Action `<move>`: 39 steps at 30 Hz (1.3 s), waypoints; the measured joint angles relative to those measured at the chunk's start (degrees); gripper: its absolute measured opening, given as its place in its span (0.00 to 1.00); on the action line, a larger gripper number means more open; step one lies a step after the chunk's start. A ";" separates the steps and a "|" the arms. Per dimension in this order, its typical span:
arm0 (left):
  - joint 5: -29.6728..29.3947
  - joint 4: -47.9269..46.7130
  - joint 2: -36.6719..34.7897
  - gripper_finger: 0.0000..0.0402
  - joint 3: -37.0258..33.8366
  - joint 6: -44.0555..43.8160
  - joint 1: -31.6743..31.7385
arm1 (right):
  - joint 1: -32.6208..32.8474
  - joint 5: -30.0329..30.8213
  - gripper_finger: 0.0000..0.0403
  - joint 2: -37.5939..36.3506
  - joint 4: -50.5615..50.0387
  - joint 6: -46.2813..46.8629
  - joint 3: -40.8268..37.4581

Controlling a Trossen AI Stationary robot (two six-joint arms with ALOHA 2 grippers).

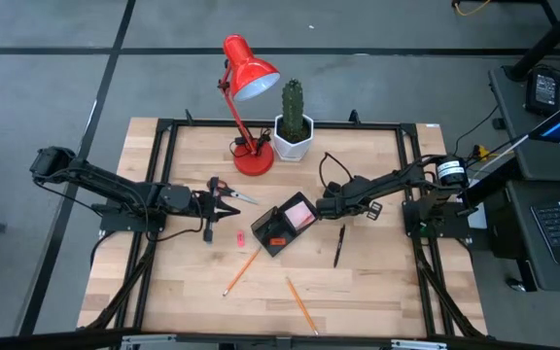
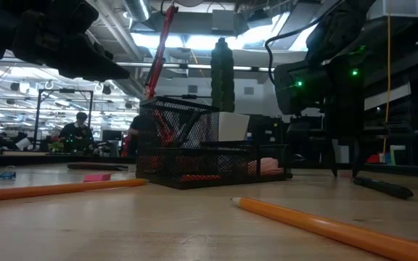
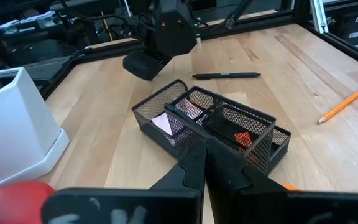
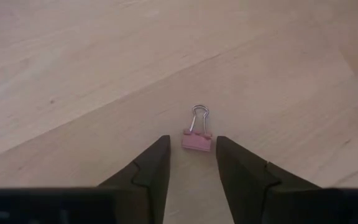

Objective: Pick and place office supplies into organizer
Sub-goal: Put the pink binder clip into the black desk organizer

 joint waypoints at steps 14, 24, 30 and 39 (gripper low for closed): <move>-0.02 -0.11 -0.02 0.01 0.00 0.00 0.00 | -0.02 0.04 0.23 0.09 -0.29 -0.15 -0.02; 0.00 -0.11 -0.01 0.01 0.00 0.00 0.00 | -0.02 0.13 0.15 0.09 -0.11 -2.68 -0.04; -0.02 -0.11 0.00 0.01 0.00 0.00 0.00 | -0.02 0.22 0.16 -0.11 -0.20 -7.78 0.22; -0.01 -0.13 -0.02 0.01 0.00 0.00 -0.02 | 0.46 -0.07 0.16 -1.61 -0.38 -18.37 3.95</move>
